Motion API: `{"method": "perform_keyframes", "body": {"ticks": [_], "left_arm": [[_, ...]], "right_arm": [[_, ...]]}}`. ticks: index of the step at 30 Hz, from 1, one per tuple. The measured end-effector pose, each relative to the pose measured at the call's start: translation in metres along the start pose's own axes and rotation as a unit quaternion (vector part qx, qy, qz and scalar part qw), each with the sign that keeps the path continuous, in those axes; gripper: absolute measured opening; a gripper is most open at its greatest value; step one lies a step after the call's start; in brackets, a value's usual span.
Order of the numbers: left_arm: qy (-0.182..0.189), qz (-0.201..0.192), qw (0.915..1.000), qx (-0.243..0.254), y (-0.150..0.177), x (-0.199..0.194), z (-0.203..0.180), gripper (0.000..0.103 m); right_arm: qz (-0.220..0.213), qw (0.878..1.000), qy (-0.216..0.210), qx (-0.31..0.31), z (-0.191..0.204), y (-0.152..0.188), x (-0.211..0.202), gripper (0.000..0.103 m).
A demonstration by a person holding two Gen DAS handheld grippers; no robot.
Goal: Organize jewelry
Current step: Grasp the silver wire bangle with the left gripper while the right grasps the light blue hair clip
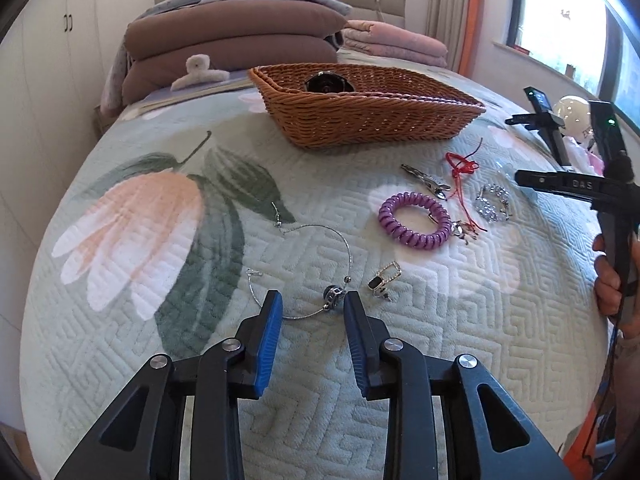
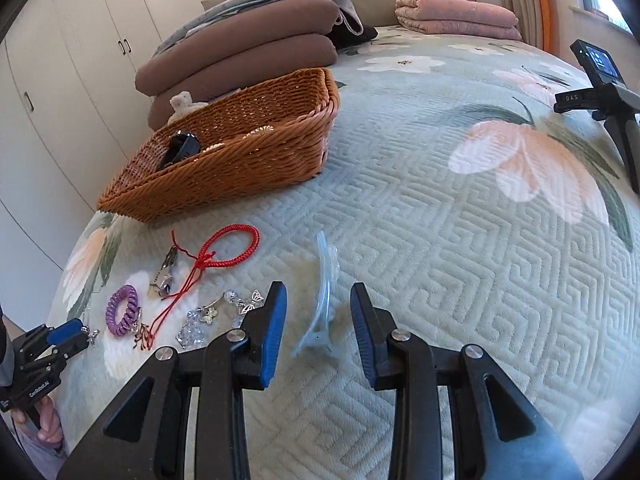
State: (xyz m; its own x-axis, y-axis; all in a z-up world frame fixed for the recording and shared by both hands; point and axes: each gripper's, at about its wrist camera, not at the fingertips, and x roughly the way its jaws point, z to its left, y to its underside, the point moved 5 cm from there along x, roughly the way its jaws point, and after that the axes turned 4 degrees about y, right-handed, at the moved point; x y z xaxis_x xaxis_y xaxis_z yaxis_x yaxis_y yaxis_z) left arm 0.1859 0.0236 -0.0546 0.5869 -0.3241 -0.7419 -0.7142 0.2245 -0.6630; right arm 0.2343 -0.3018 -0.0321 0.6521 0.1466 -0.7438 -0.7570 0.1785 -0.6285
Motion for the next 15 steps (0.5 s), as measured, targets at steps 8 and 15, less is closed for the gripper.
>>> {"method": "perform_keyframes", "body": {"ticks": [8,15], "left_arm": [[-0.035,0.019,0.9984,-0.040,-0.007,0.010,-0.009,0.032],[-0.080,0.006,0.9920,-0.098,-0.007,0.011,-0.016,0.014]], "right_arm": [[0.013,1.000,-0.004,0.020,-0.008,-0.005,0.005,0.036],[0.015,1.000,0.024,-0.007,0.005,-0.009,0.014,0.036]]}}
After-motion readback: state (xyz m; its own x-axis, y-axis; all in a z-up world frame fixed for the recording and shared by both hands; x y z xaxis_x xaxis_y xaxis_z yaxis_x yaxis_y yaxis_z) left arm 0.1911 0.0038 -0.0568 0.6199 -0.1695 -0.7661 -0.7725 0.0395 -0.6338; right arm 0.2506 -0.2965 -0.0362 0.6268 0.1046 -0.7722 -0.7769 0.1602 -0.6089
